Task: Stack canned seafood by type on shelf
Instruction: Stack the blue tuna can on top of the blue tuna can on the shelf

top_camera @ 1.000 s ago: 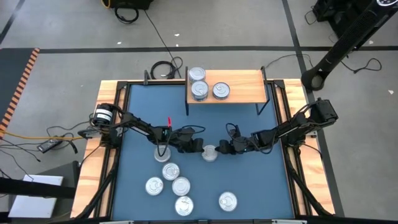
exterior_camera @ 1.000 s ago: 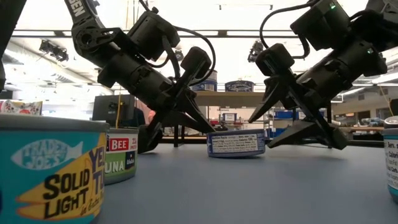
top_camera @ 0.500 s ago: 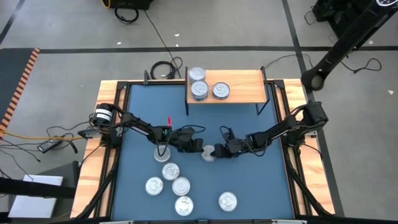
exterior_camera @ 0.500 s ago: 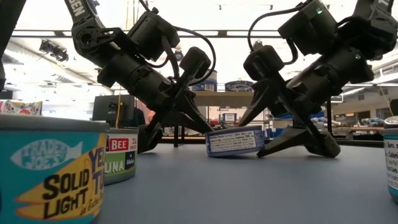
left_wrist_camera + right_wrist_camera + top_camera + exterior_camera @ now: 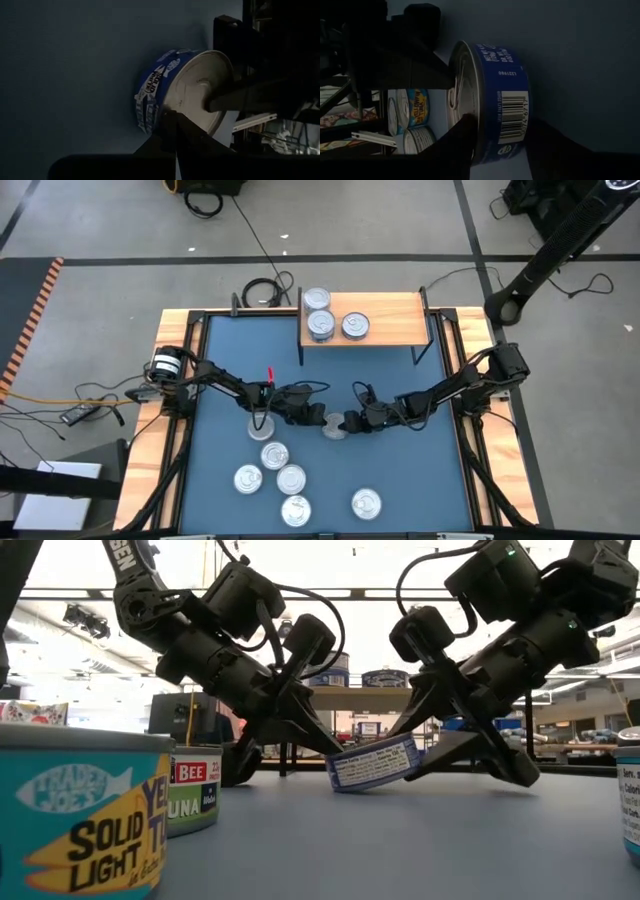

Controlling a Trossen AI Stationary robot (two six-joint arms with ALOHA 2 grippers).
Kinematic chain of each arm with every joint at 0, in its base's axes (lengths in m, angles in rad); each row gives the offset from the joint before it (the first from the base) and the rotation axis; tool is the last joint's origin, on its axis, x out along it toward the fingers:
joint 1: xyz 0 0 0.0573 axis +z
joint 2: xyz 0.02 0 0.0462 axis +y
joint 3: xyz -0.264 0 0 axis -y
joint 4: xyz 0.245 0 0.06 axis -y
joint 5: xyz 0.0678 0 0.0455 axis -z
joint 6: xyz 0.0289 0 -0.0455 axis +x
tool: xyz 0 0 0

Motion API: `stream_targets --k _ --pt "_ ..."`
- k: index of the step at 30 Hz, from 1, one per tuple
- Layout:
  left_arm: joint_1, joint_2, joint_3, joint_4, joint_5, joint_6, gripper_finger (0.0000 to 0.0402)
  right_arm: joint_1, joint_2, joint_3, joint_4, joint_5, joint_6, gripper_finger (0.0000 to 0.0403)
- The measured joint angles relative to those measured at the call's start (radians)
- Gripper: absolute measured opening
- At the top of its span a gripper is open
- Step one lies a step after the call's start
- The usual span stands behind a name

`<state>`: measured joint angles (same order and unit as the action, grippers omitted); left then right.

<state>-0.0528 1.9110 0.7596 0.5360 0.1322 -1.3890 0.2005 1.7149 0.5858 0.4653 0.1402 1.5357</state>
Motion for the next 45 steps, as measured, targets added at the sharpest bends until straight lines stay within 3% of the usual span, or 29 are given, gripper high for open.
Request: stream_targets --k 11,17,25,32,45 --pt "0.029 -0.083 -0.042 0.076 0.027 0.054 0.0020 -0.002 0.006 0.007 0.043 0.018 -0.051 0.0135" --pt "0.064 -0.226 -0.146 0.096 0.011 0.054 0.0025 -0.010 0.006 0.006 0.054 0.020 -0.041 0.0134" --pt "0.091 -0.462 -0.265 0.097 -0.112 0.078 0.0026 -0.049 -0.010 0.004 0.150 0.048 -0.006 0.0133" --pt "0.093 -0.592 -0.321 0.098 -0.179 0.084 0.0026 -0.121 -0.177 -0.026 0.175 0.182 -0.042 0.0133" --pt "0.090 -0.611 -0.330 0.097 -0.211 0.103 0.0026 -0.361 -0.556 -0.065 0.020 0.334 -0.226 0.0133"
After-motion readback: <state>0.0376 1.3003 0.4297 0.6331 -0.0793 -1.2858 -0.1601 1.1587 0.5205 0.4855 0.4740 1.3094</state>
